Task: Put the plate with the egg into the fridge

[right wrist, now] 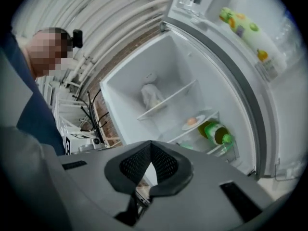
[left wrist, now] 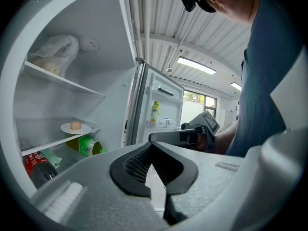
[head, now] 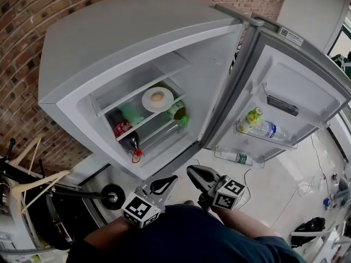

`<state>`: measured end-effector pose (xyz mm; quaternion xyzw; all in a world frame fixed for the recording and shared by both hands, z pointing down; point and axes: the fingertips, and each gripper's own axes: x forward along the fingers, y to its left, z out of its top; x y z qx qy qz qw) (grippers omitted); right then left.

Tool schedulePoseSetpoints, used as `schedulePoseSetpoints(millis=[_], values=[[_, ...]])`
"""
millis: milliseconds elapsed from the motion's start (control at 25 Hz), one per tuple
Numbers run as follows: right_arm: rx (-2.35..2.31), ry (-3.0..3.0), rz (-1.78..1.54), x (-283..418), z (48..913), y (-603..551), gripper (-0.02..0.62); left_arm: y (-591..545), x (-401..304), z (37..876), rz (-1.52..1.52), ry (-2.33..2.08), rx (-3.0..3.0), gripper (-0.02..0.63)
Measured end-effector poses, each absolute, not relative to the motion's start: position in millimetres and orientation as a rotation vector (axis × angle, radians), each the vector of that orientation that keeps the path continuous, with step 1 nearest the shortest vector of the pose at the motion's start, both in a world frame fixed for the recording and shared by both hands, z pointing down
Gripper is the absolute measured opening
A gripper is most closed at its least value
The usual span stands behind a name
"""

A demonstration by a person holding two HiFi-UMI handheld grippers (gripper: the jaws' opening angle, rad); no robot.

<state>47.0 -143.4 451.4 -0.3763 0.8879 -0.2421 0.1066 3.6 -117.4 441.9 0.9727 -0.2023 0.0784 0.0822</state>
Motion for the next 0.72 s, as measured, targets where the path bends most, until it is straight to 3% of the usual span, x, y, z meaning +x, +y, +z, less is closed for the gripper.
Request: schedulePoseSetpoints(millis=[240,720], values=[[-1.121,2.785,-0.441,35,448,-127,0.009,-112,10,442,0.242,-0.56,2.918,-0.002],[-1.153,2.828,-0.382,32,449,-122,0.009,-109,15,440,0.26,-0.525,2.94,-0.002]])
